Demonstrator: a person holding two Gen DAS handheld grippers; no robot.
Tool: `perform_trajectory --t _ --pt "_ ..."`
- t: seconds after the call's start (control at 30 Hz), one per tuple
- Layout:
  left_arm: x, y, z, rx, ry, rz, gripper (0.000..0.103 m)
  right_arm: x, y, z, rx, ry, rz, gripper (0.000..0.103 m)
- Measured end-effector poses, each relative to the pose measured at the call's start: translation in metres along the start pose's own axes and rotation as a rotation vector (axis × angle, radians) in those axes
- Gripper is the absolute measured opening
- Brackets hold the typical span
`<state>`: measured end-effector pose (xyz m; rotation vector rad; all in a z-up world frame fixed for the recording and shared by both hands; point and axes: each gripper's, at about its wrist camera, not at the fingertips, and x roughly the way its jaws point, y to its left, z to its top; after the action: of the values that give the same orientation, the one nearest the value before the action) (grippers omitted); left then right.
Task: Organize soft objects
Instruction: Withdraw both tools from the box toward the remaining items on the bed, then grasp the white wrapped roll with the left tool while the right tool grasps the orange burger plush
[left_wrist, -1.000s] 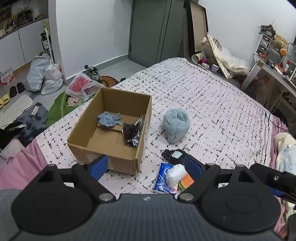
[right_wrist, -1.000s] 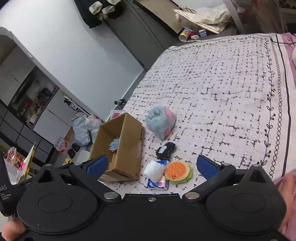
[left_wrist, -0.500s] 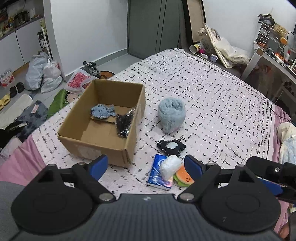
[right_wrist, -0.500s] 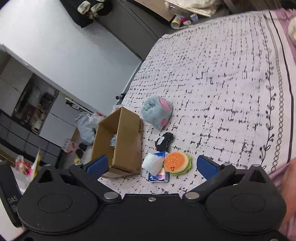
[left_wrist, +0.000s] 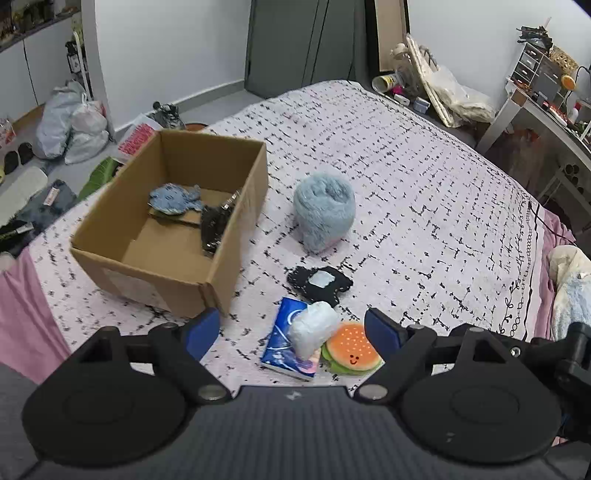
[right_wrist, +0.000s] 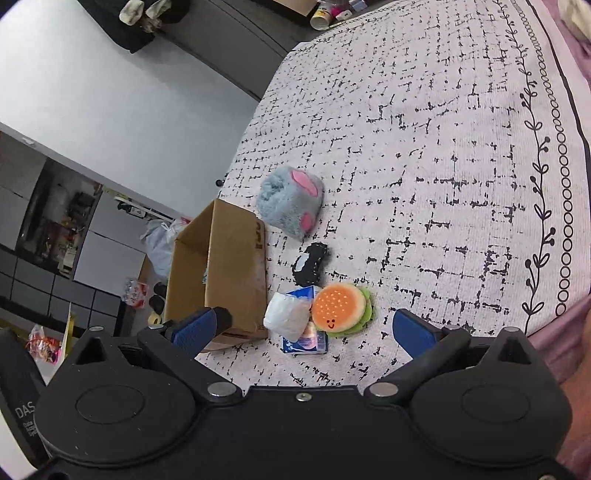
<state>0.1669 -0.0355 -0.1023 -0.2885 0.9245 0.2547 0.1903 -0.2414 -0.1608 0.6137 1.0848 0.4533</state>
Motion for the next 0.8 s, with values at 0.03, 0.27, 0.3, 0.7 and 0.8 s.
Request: perform_trajectory --t 0.03,0.27,0.3,0.7,0.8 --pt "0.002 0.0 -0.001 -0.003 0.0 -0.003 0.085 0.001 -0.002 0.001 0.007 -0.002 -0.005 0.103" --pt "0.026 -0.002 -0.002 -0.023 0.032 -0.038 0.072 0.015 -0.015 0.007 0.071 -0.002 -0.036 0.102" --pt "0.029 -0.002 -0.002 -0.025 0.037 -0.04 0.072 0.019 -0.016 0.008 0.074 0.004 -0.045 0.101" --pt "0.07 0.008 -0.001 -0.086 0.108 -0.085 0.049 0.048 -0.016 0.013 0.075 0.057 -0.07 0.087" --pt "0.074 0.007 0.0 -0.077 0.103 -0.104 0.048 0.056 -0.018 0.015 0.08 0.067 -0.087 0.083"
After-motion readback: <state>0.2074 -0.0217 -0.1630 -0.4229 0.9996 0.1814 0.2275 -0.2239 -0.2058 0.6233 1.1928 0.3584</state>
